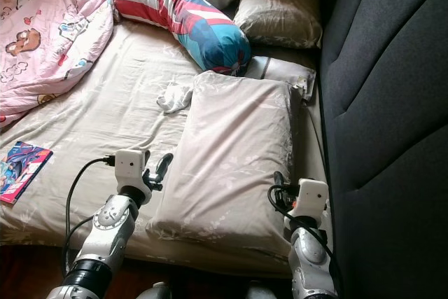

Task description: Clean up the room

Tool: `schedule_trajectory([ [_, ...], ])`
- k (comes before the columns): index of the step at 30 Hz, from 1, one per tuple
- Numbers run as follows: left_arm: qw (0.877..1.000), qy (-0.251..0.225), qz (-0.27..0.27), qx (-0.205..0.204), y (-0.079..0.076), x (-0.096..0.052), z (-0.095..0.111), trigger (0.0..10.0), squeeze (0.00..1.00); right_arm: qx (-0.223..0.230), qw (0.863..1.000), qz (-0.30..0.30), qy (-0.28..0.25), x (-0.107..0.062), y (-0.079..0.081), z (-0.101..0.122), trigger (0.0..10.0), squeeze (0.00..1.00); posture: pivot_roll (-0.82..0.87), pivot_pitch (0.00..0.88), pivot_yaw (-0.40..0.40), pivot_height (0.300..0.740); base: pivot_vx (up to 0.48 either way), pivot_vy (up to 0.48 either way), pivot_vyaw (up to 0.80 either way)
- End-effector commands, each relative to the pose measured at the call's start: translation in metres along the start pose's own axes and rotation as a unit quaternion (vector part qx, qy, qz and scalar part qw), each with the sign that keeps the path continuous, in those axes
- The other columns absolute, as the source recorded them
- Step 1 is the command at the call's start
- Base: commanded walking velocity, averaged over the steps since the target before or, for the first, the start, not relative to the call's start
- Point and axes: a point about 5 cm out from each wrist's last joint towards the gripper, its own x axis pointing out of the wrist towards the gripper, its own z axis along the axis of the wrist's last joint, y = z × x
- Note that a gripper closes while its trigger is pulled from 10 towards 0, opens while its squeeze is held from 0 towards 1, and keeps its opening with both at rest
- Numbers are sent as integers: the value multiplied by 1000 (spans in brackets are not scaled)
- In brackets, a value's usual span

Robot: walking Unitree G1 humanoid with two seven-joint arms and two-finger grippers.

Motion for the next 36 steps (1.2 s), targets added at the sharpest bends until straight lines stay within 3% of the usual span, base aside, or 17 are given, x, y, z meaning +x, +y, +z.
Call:
schedule_trajectory([
  [1,1000,11,0,-2,-1,-2,-6,10000,0,-5,1000,-1,19,-3,0,-8,10000,0,-144,198,16,701,0,0,0],
  [36,1000,17,-4,-1,-4,-1,-8,10000,0,-1,1000,3,14,-5,2,-9,10000,0,-141,218,16,659,0,0,0],
])
